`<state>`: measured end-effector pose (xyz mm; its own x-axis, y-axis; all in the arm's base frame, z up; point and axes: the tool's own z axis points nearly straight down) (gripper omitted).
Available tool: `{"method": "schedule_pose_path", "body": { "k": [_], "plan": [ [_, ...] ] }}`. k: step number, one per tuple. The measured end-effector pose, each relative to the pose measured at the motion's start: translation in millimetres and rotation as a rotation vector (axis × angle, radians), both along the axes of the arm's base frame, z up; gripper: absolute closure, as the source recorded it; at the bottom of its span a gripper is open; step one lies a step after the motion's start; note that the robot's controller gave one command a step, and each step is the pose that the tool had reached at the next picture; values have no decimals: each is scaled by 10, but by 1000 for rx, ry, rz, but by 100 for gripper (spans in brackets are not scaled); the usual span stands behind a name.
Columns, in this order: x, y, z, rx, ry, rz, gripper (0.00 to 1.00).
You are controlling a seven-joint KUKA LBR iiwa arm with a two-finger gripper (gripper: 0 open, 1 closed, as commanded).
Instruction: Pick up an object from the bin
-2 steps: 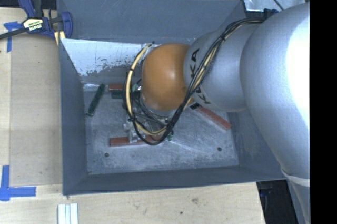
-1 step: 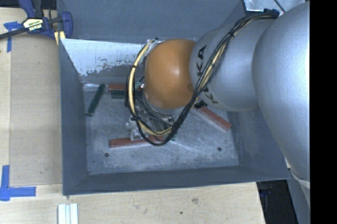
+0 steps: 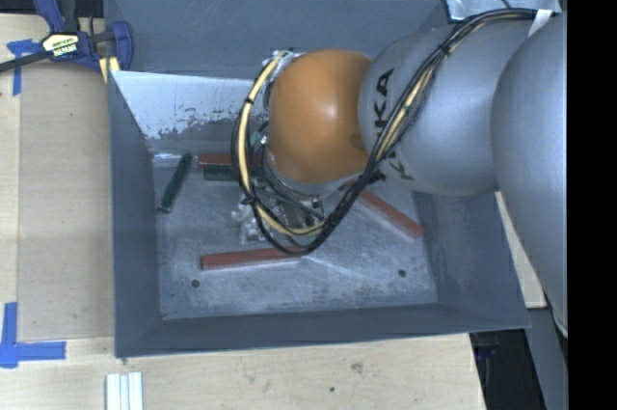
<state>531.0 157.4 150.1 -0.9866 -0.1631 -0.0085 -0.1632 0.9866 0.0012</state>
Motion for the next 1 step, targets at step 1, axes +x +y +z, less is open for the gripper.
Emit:
{"method": "schedule_pose_path", "body": {
  "k": [1],
  "plan": [
    [-13, -7, -105, -3, 7, 36, 0]
  ]
}}
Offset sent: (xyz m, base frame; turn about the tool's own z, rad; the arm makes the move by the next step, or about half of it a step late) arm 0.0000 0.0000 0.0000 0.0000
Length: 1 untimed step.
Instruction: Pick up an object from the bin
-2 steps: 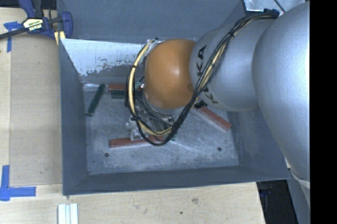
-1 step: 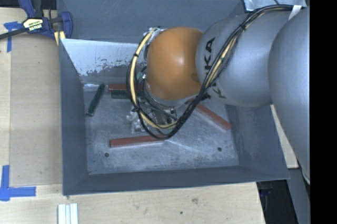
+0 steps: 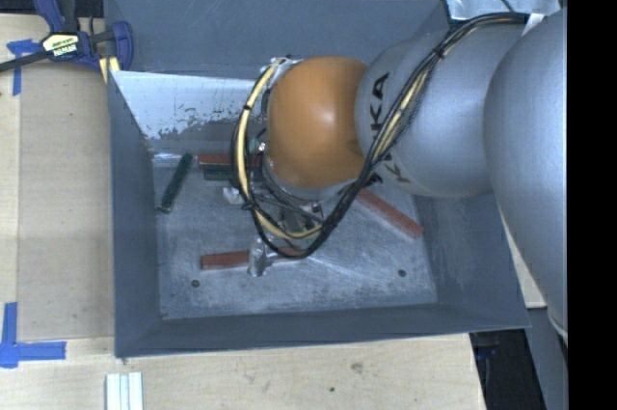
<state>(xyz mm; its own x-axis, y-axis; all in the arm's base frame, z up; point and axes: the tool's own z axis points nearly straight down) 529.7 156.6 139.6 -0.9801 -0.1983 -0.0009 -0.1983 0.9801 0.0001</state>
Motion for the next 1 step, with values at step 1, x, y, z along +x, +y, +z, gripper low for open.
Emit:
{"method": "schedule_pose_path", "body": {
  "k": [1],
  "plan": [
    [1, 0, 1, 0, 0, 0, 0]
  ]
}}
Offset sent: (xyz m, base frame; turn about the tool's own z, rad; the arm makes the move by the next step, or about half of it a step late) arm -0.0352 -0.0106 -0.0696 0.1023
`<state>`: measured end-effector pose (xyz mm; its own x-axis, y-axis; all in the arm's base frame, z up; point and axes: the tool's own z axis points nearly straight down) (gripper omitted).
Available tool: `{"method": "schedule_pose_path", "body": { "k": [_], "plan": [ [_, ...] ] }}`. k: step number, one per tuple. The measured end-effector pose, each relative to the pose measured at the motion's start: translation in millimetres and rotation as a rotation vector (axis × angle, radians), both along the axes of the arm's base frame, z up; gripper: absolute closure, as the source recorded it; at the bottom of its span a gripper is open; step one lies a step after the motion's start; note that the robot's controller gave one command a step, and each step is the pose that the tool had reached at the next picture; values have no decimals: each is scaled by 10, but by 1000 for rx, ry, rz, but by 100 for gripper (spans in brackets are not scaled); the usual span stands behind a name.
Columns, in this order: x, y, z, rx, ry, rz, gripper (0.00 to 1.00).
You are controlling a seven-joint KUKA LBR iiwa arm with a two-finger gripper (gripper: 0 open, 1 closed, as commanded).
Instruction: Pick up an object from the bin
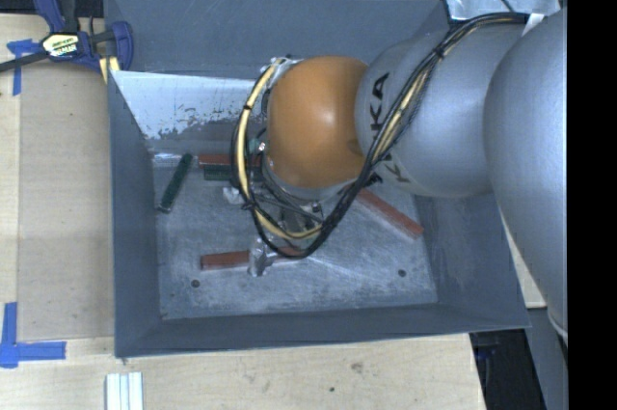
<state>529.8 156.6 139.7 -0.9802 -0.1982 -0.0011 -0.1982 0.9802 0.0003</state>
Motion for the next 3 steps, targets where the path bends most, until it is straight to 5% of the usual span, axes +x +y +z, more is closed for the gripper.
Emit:
{"method": "schedule_pose_path", "body": {
  "k": [1, 2, 3],
  "plan": [
    [-269, -96, -626, 9, -26, -105, 100],
    [-269, -96, -626, 9, -26, -105, 100],
    [-109, -164, 825, 1, -3, -144, 100]
  ]
}}
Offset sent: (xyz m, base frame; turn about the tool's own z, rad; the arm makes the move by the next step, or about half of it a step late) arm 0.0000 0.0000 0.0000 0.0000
